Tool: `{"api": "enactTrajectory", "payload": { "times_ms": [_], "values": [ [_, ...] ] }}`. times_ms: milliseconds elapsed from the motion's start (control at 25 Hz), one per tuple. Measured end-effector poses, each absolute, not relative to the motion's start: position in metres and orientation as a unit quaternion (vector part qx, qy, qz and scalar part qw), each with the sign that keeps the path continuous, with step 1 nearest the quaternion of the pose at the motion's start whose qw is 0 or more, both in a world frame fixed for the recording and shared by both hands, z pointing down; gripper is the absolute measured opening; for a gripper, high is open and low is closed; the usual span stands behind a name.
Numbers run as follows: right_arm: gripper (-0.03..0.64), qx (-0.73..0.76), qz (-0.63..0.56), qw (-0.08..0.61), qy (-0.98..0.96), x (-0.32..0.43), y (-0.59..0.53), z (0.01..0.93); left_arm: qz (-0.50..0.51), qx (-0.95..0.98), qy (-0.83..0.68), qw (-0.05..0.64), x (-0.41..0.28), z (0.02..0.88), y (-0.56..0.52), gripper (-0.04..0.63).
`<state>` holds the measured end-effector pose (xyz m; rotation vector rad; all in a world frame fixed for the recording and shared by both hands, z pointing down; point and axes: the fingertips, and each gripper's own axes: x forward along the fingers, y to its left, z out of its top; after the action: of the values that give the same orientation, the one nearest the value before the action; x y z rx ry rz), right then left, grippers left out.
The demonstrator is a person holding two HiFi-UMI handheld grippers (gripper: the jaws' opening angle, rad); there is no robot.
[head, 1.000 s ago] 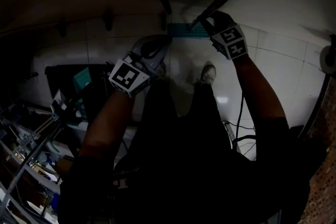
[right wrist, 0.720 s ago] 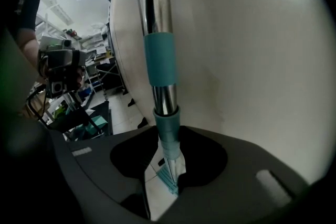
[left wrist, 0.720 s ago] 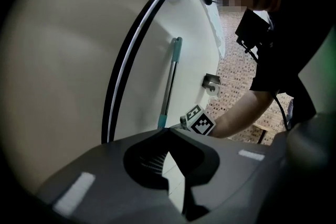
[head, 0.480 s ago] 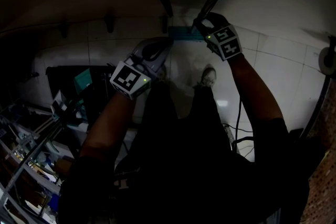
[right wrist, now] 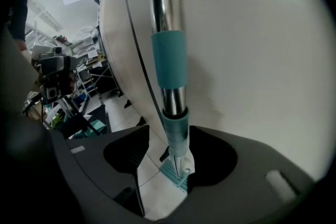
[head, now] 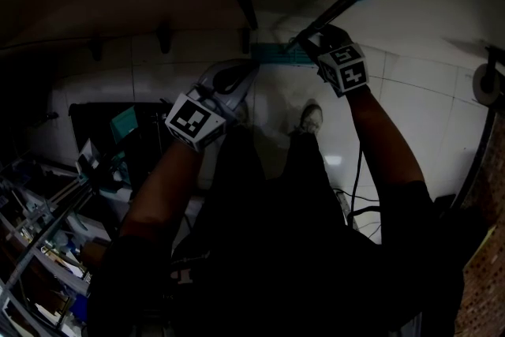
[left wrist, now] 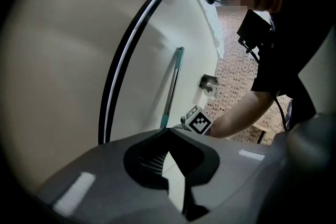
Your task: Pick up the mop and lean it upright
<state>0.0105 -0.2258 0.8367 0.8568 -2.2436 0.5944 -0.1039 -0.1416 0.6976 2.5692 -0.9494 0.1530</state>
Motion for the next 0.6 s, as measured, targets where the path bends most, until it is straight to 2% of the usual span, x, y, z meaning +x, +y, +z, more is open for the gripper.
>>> {"api": "enactTrajectory", "payload": {
  "times_ms": [280,600],
  "values": [
    [0.259,0.361,0.254,0.344,-0.829,0.056,-0.216,0.848,0.055,0.918,-0.34,0.195,-0.098,0.686,-0.144,0.0],
    [0.25,0.378,0.28,0.307,-0.828,0.081,-0.186,0.807,0.045,0.922,-0.34,0.179,-0.094,0.653,-0.149,0.0]
  ]
}}
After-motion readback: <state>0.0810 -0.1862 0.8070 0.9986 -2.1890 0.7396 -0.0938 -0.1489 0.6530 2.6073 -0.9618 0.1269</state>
